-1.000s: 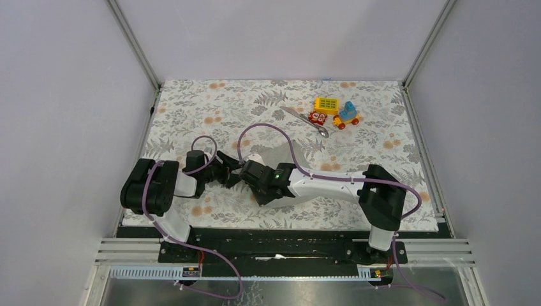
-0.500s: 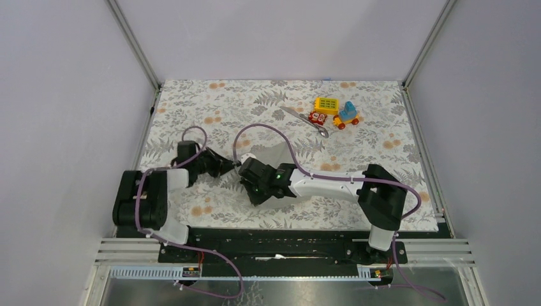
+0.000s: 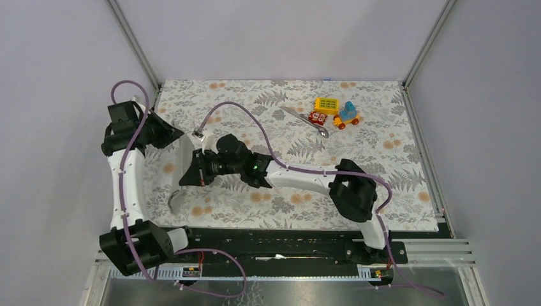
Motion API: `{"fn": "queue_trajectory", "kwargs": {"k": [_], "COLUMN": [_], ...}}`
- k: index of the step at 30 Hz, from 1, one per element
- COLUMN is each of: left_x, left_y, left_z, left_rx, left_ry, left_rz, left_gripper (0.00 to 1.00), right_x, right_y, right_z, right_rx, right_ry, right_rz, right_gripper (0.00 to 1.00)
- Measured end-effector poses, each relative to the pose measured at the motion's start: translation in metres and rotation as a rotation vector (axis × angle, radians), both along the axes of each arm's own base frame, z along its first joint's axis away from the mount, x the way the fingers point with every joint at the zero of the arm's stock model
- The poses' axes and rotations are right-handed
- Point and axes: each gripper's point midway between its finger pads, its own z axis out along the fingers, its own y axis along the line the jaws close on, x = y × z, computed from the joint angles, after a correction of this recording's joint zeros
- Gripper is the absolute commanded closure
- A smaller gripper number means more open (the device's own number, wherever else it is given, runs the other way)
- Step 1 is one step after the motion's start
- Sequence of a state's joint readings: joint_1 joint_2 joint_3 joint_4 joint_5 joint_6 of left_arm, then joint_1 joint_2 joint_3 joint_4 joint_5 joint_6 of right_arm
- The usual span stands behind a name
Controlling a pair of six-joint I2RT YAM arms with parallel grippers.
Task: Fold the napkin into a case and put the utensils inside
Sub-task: Turn over the upper triangle folded napkin at the center of the board.
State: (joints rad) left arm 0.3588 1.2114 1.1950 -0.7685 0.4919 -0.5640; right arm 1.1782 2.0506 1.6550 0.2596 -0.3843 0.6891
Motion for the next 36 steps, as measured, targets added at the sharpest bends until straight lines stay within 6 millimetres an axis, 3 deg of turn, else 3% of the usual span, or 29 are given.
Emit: {"fn": "queue_trajectory", "kwargs": {"k": [2, 5, 8, 11, 14, 18, 21, 24, 27, 31, 34, 36], "left_x": [0.001, 0.011, 0.027, 0.044, 0.047, 0.040, 0.040, 0.046, 0.067, 0.085, 0.075, 0.057], "left_y": [-0.005, -0.023, -0.060, -0.098, -0.133, -0.170, -0.198, -0.223, -0.236, -0.242, -0.242, -0.239], "left_z": [0.009, -0.007, -0.047, -0.108, -0.158, -0.196, -0.209, -0.214, -0.203, -0.176, -0.142, -0.118], "left_rx": [0.043, 0.121, 0.169, 0.209, 0.245, 0.281, 0.297, 0.286, 0.261, 0.224, 0.200, 0.187], "left_ry": [-0.020, 0.035, 0.138, 0.256, 0.344, 0.407, 0.418, 0.390, 0.300, 0.203, 0.141, 0.093], "left_rz": [-0.015, -0.055, -0.151, -0.232, -0.304, -0.391, -0.457, -0.511, -0.519, -0.532, -0.565, -0.585], "left_gripper": [1.00, 1.00, 1.00, 1.00, 1.00, 1.00, 0.84, 0.55, 0.40, 0.31, 0.31, 0.33], "right_x": [0.001, 0.010, 0.027, 0.041, 0.042, 0.035, 0.035, 0.033, 0.018, 0.001, 0.003, 0.008], "right_y": [0.001, -0.014, -0.046, -0.081, -0.119, -0.160, -0.188, -0.213, -0.232, -0.253, -0.259, -0.261], "right_z": [0.007, -0.018, -0.063, -0.105, -0.143, -0.176, -0.195, -0.206, -0.210, -0.203, -0.199, -0.197], "right_rx": [0.076, 0.104, 0.083, 0.059, 0.017, -0.024, -0.051, -0.072, -0.099, -0.157, -0.209, -0.253], "right_ry": [0.035, 0.129, 0.261, 0.379, 0.477, 0.548, 0.587, 0.624, 0.665, 0.658, 0.592, 0.553], "right_rz": [0.011, 0.000, -0.040, -0.078, -0.118, -0.166, -0.219, -0.253, -0.242, -0.221, -0.230, -0.237], "right_gripper": [1.00, 1.00, 1.00, 1.00, 1.00, 0.99, 0.91, 0.77, 0.62, 0.49, 0.48, 0.49]}}
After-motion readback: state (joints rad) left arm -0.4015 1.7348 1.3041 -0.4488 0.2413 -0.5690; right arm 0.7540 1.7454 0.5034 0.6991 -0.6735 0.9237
